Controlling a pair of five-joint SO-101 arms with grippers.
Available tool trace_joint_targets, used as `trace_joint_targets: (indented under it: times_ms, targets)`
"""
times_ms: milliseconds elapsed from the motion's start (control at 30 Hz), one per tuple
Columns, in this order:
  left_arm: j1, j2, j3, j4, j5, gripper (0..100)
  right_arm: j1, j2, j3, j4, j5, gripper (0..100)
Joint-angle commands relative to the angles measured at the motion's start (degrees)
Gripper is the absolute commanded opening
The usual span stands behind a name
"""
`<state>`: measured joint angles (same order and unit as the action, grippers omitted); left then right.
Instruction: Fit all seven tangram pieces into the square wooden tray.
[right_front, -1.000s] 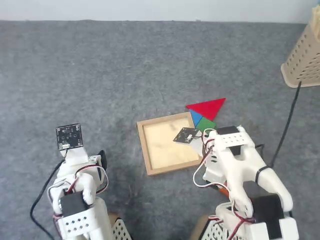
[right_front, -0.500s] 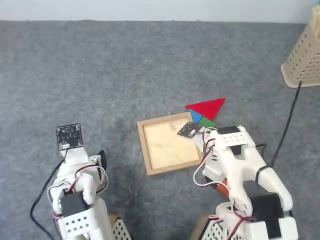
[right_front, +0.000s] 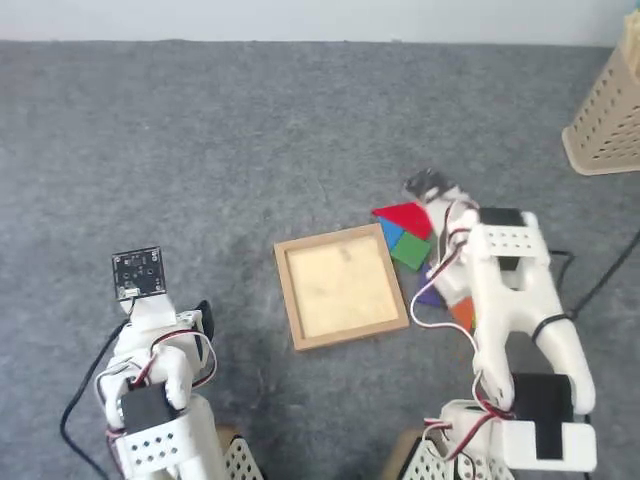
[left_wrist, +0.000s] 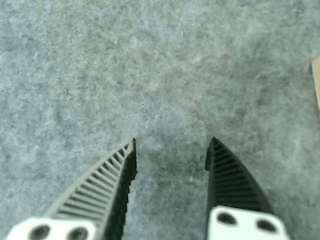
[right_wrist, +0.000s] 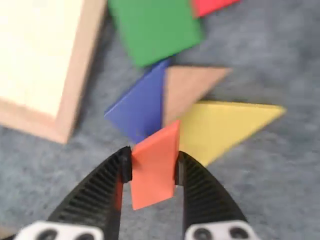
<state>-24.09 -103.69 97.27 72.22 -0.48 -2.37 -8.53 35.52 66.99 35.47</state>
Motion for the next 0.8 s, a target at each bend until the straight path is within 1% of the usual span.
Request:
trace_joint_targets:
  times_ms: [0, 100, 200, 233, 300, 367, 433, 500, 667, 767]
  targets:
    - [0.09, -0.88, -0.75, 0.26, -0.26, 22, 2.77, -0.75, -10.02, 1.19, -4.04, 0.6]
    - [0.09, -0.88, -0.75, 0.26, -0.26, 22, 4.26, -0.13, -13.98, 1.1, -7.12, 0.6]
    - [0.09, -0.88, -0.75, 0.26, -0.26, 22, 4.44, -0.04, -14.77, 0.57, -11.16, 1.7]
    - [0.09, -0.88, -0.75, 0.26, -0.26, 22, 4.35, -0.13, -14.77, 0.57, -12.84, 4.2]
    - [0.09, -0.88, -0.75, 0.26, -0.26, 22, 4.18, -0.13, -14.68, 0.66, -15.38, 12.5]
    - [0.09, -0.88, -0.75, 0.26, -0.26, 22, 4.09, -0.13, -14.68, 0.66, -16.26, 20.5]
    - [0.09, -0.88, -0.75, 0.26, -0.26, 22, 4.09, -0.13, -14.77, 0.75, -16.35, 25.0]
    - [0.09, -0.88, -0.75, 0.26, -0.26, 22, 4.26, -0.31, -15.03, 0.31, -16.53, 25.3]
    - [0.09, -0.88, -0.75, 0.26, -0.26, 22, 3.82, -0.13, -17.67, -5.23, -18.11, 25.3]
    - [0.09, -0.88, -0.75, 0.26, -0.26, 22, 2.77, -0.13, -18.29, -4.88, -18.9, 25.3]
